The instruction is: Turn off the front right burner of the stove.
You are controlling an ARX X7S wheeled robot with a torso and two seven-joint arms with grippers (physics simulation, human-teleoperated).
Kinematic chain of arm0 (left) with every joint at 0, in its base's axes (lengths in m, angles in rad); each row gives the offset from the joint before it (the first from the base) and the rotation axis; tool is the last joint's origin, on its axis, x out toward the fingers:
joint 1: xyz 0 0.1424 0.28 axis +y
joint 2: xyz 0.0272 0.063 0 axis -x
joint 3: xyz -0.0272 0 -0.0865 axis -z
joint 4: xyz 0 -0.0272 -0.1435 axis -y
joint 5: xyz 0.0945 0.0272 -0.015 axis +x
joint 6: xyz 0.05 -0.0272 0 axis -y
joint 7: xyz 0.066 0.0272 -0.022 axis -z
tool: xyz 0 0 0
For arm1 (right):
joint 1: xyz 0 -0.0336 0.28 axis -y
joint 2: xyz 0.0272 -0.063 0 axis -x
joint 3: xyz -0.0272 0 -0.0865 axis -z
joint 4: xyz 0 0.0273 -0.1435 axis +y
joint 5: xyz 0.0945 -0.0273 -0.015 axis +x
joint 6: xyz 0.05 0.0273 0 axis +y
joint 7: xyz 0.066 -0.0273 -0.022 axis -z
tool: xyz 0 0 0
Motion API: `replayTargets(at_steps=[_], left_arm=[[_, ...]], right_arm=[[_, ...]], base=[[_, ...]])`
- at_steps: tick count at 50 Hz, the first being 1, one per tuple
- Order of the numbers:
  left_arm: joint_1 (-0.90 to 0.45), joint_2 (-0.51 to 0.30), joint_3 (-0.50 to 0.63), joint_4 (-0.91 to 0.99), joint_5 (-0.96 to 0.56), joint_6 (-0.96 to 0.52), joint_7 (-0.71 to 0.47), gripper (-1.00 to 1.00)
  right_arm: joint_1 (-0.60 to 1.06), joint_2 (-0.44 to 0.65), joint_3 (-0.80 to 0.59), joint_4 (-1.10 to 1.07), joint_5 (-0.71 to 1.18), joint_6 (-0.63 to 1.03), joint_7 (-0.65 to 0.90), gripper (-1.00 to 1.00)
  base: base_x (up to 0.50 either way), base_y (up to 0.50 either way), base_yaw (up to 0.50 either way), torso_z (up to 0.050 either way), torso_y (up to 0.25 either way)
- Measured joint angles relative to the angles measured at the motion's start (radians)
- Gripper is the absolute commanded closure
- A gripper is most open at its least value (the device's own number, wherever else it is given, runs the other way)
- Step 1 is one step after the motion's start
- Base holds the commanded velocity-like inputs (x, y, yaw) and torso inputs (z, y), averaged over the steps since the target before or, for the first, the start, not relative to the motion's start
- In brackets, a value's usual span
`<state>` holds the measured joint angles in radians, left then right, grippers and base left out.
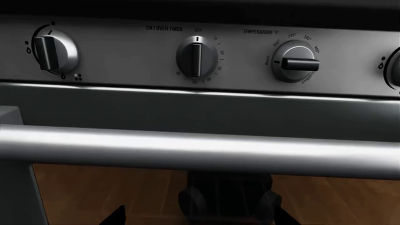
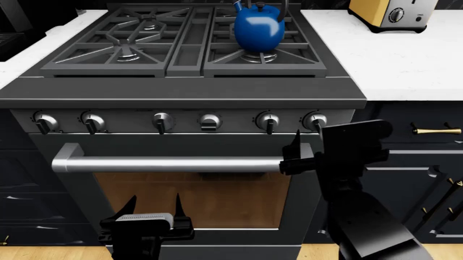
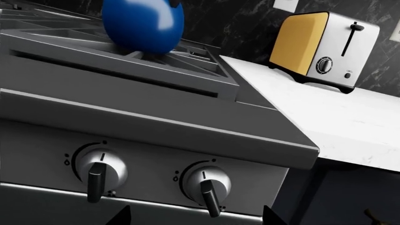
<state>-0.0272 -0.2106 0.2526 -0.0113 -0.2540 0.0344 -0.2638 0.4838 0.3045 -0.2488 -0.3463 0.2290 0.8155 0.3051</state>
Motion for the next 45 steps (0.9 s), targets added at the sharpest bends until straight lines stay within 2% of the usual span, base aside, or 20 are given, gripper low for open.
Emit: replayTargets(at_steps=[45], left_arm=[[-0.004, -0.014, 0.018, 0.000, -0.015, 0.000, -0.016, -1.00]], right_arm=[[0.079, -0.003, -0.040, 0.250, -0.029, -0.120, -0.027, -1.00]], base=[[0.00, 0.00, 0.00, 0.000, 0.000]])
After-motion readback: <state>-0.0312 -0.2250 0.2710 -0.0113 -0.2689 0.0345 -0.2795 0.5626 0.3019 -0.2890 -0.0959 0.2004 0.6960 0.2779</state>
